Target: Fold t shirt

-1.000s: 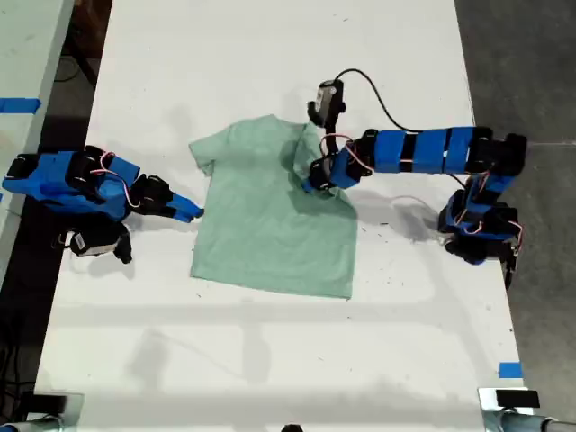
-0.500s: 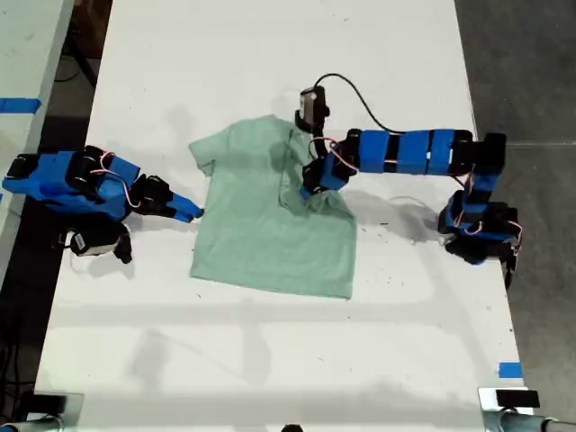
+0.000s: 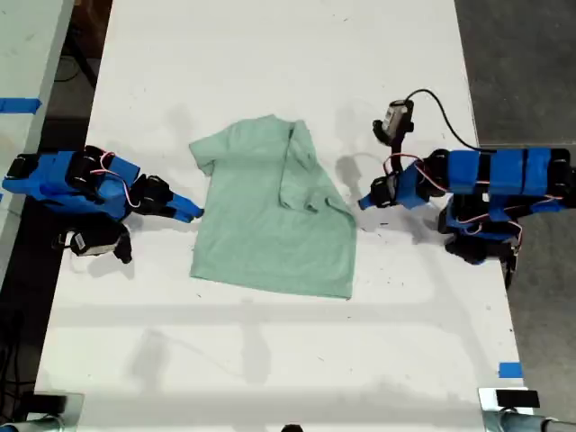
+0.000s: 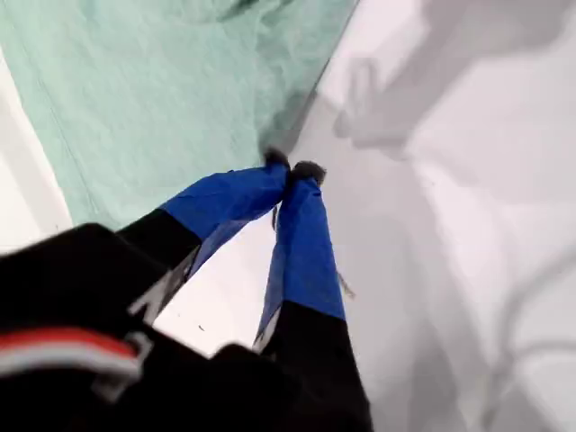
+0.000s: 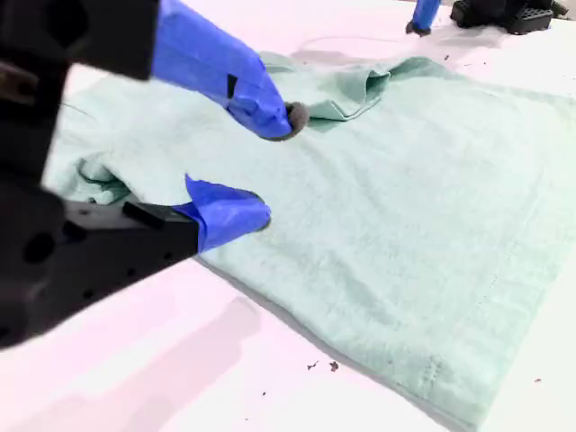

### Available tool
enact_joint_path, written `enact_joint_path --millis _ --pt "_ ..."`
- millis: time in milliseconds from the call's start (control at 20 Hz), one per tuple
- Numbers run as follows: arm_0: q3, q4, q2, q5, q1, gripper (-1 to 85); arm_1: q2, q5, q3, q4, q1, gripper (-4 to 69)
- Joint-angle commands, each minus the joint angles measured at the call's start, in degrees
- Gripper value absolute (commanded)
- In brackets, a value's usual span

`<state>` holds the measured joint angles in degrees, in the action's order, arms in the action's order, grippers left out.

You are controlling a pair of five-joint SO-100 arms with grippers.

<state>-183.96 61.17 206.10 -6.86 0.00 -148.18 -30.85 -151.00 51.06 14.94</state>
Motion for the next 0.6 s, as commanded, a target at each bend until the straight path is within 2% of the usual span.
enact_joint_path --millis 0,50,100,150,200,300,550 --pt "0.09 0.09 0.44 0.62 -0.70 12.6 -14.68 0.97 -10.90 -5.01 -1.76 1.2" --pt "0.09 0.09 0.44 0.62 -0.70 12.6 -22.94 1.05 -17.49 -6.06 -1.85 1.2" --pt "0.09 0.09 0.44 0.62 -0.70 12.6 -34.37 1.14 -23.29 -3.52 -1.76 1.2" --pt "0.09 0.09 0.44 0.62 -0.79 12.6 -50.63 1.14 -27.33 5.45 -2.11 1.4" --pt "0.09 0.09 0.44 0.79 -0.79 12.7 -52.65 2.29 -26.10 12.92 -3.08 1.5" --pt "0.09 0.09 0.44 0.79 -0.70 12.8 -52.65 3.34 -27.42 11.16 -4.22 1.5" --pt "0.09 0.09 0.44 0.79 -0.79 12.8 -52.65 5.54 -27.25 12.92 -4.13 1.5"
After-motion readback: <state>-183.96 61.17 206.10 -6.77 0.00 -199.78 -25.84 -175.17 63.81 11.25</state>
